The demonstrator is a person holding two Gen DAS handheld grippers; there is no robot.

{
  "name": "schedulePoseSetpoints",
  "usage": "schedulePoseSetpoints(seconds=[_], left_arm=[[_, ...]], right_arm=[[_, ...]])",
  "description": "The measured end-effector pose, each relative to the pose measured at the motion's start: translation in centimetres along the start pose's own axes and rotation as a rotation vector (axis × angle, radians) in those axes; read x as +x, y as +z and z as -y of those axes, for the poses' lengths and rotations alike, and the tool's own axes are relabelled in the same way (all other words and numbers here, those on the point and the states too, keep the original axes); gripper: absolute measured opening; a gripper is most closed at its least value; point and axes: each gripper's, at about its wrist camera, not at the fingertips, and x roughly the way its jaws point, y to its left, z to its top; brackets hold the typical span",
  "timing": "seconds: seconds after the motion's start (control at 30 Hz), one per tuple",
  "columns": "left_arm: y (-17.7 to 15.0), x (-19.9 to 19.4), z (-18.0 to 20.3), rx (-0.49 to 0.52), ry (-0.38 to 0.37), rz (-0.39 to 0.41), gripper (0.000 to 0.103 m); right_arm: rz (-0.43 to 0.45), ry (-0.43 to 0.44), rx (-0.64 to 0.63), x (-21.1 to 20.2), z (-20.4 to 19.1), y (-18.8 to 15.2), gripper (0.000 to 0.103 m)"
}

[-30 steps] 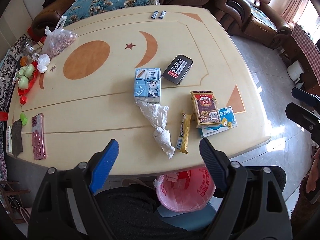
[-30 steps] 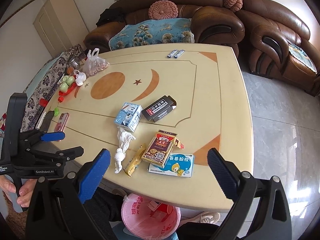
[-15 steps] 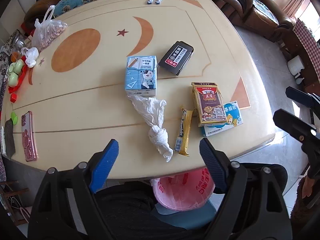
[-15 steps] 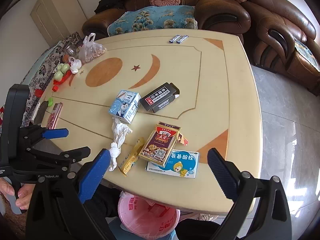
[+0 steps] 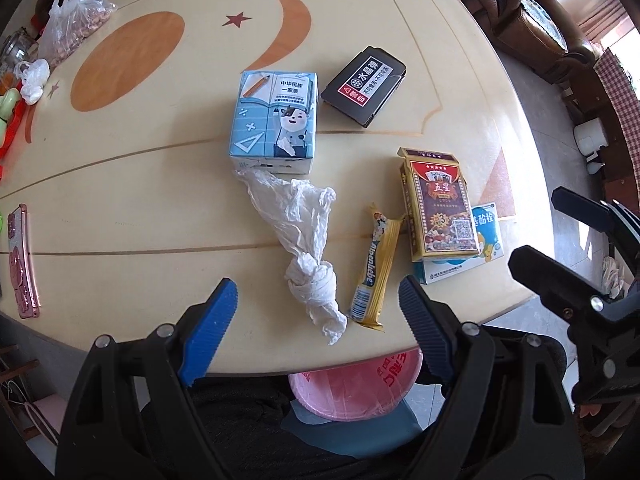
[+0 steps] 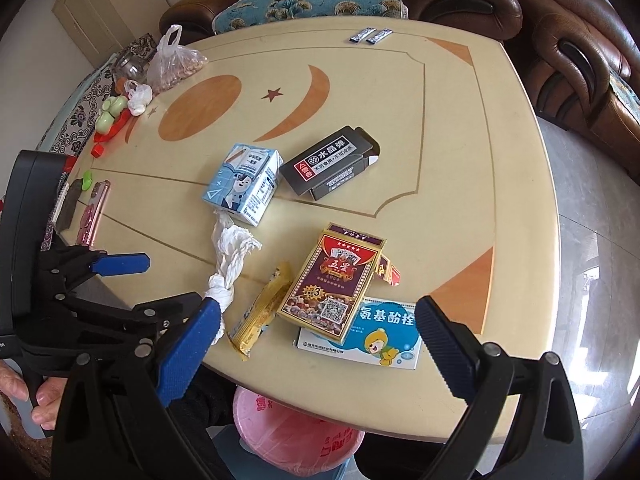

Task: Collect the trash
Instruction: 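Grasp the white tissue with the left tool while the right tool grasps the playing-card box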

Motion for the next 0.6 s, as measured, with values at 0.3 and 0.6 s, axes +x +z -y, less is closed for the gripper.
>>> schedulePoseSetpoints(seconds=[0.3,0.6], left_arm=[[1.2,2.6,-1.3,-0.045,-0.023,-0.045,0.081],[1.9,5.0,-2.4,-0.106,-0.06,-0.074,0.081]], right_arm=[[-0.083,0.012,0.05,4.7,1.2,1.1,0.095],[-0.163,0.043,0.145,9.0,3.1,3.0,0.095]])
